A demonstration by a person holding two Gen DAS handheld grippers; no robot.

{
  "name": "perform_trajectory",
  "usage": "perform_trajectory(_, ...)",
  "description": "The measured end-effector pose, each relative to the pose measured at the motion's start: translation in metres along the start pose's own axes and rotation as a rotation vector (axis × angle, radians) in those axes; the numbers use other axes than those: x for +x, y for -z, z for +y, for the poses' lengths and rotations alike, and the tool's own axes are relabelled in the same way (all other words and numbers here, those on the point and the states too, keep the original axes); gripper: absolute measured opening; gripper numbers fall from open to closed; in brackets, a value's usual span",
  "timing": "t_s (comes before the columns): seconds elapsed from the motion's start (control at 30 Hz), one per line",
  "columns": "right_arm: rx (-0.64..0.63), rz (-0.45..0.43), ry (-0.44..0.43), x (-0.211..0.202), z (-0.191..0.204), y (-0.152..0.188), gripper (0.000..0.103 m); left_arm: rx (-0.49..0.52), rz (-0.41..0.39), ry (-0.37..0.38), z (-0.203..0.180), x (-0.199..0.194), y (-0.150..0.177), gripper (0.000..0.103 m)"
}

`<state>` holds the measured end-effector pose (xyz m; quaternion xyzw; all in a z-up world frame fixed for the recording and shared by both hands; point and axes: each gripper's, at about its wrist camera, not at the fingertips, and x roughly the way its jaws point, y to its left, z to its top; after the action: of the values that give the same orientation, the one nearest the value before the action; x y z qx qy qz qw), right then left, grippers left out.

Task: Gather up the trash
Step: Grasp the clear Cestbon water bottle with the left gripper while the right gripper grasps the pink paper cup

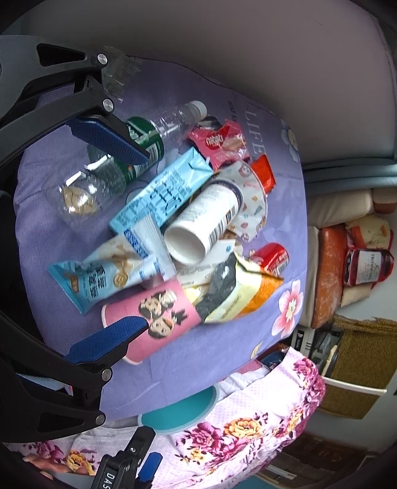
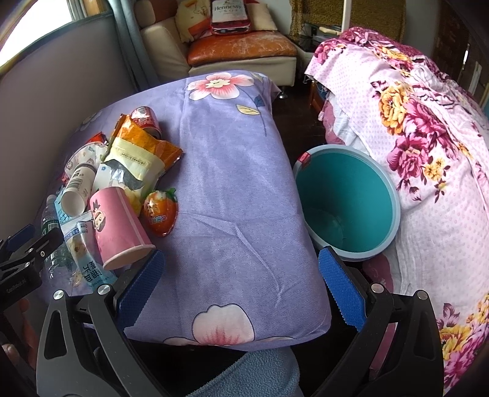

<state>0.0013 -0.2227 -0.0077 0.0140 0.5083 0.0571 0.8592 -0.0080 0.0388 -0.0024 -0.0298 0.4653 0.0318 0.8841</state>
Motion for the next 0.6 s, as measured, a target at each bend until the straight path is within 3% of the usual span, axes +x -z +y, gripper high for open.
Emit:
perform_trajectory(0.23, -0.062, 0.051, -0.101, 0.009, 0.028, -0.015, 0.097, -0.151, 0.051, -0.003, 0.056, 0.009, 0.003, 0.099)
perform_trajectory(0.4, -0.127, 0.103, -0.182, 0.023, 0.06, -0.024, 0.095, -0.203, 0.117, -0.013, 0.078, 0.026, 0.014, 0.099)
perform_trajectory(0.53, -0.187, 0.139, -0.218, 0.033, 0.083, -0.029, 0.067, -0.23, 0.143, 0.0, 0.086, 0.036, 0.019, 0.099)
perform_trajectory(0.6, -0.193, 0.165, -0.239, 0.04, 0.091, -0.031, 0.062, -0.243, 0.15, 0.005, 0.092, 0.041, 0.02, 0.099)
